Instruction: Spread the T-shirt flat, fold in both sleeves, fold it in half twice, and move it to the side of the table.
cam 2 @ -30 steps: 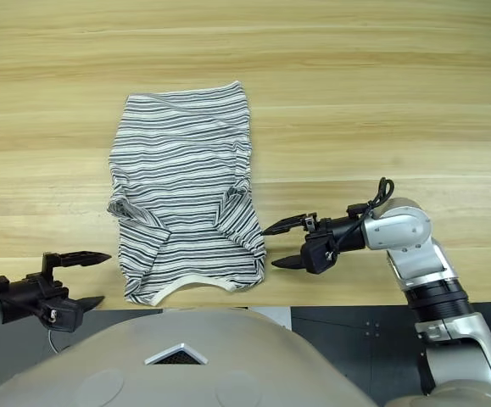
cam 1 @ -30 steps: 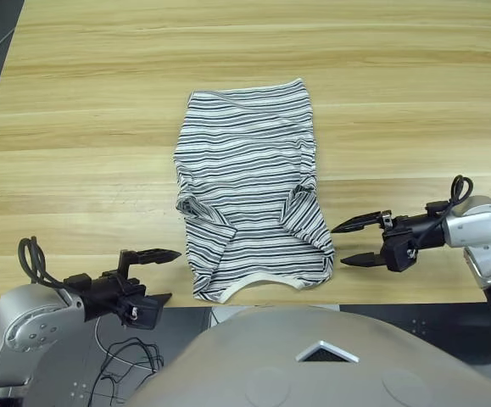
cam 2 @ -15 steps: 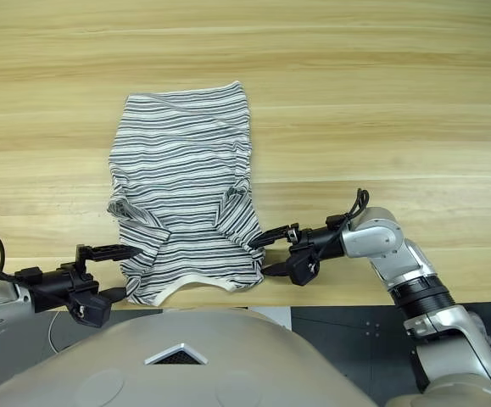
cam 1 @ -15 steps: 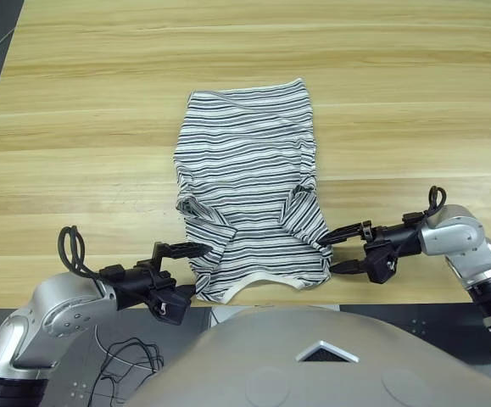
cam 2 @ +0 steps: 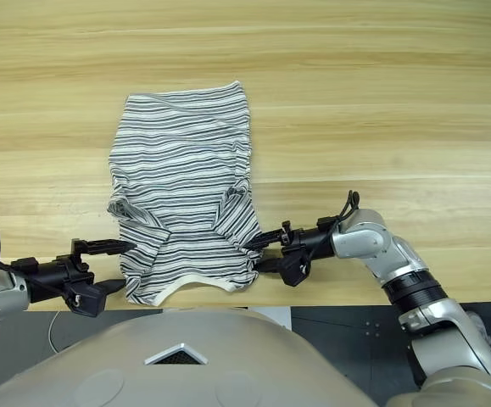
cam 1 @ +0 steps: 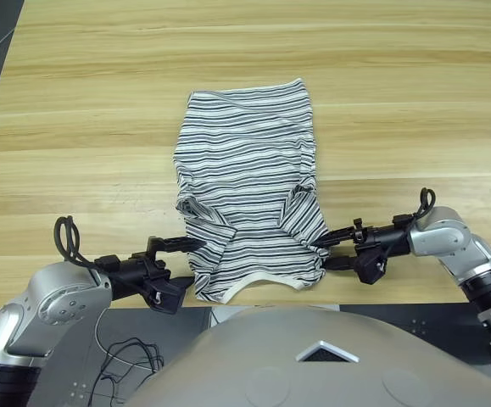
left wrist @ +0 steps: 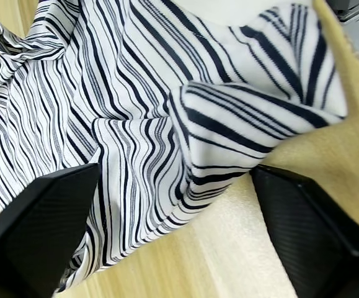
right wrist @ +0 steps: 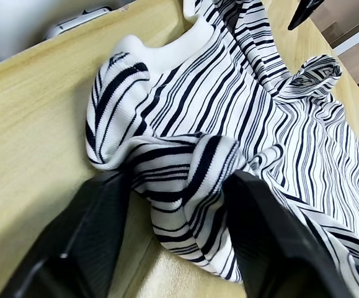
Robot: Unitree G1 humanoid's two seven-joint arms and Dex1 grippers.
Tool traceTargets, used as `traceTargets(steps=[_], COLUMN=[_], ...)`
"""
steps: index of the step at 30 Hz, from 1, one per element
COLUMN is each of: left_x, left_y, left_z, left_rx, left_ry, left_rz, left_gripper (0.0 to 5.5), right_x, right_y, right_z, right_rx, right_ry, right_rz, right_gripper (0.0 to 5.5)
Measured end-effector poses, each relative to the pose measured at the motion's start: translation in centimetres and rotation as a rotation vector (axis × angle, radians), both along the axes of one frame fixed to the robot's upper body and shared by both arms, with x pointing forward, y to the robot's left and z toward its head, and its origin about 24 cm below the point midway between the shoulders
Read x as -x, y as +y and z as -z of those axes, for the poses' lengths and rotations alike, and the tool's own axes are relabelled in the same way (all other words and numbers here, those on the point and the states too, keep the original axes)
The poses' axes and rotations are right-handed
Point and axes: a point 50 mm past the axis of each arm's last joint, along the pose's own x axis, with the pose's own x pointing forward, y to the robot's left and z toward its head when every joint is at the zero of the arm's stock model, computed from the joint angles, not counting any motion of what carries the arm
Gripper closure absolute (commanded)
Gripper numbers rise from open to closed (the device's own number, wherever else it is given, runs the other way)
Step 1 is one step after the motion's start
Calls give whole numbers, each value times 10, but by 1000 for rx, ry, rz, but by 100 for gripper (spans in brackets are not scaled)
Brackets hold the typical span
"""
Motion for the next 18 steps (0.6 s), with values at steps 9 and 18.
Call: traceTargets(steps=[9, 18], left_x=[3, 11], left_y=[-6, -10], left_z=[11, 13], left_rx=[60, 58], left_ry=[22, 78], left_rz=[33, 88], left_gripper=[299, 445], right_x=[1, 2], right_y=[1, 2], right_z=[3, 4], right_rx=[20, 33], right_ry=[22, 36], right_rz=[-9, -10], right_gripper=[507, 540])
